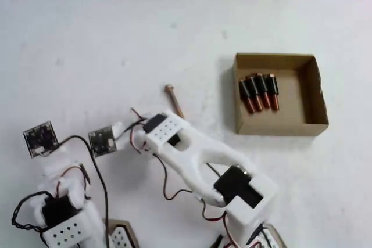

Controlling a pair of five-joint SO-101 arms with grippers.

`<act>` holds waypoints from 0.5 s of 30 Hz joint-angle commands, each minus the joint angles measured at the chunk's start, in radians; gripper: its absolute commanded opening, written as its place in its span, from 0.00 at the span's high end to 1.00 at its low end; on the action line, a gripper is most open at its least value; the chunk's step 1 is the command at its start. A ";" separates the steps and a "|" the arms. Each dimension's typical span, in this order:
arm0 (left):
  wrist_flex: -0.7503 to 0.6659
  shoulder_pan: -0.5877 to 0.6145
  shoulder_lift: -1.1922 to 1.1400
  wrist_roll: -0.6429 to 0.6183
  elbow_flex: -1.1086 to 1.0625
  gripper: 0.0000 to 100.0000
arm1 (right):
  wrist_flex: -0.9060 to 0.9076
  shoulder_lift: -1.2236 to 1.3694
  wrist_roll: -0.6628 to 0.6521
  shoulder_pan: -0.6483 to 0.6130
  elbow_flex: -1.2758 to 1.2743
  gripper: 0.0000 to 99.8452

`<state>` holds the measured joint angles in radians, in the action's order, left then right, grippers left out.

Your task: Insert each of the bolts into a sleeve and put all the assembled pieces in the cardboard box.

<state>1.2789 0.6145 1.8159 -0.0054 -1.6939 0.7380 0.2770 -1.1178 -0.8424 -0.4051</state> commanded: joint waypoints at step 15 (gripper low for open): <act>0.005 0.007 0.008 0.006 0.000 0.98 | -0.048 -0.031 -0.005 0.093 0.100 0.96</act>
<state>1.2789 0.6145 1.8159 -0.0054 -1.6939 0.7380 0.2938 -1.1178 -0.7994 -0.3728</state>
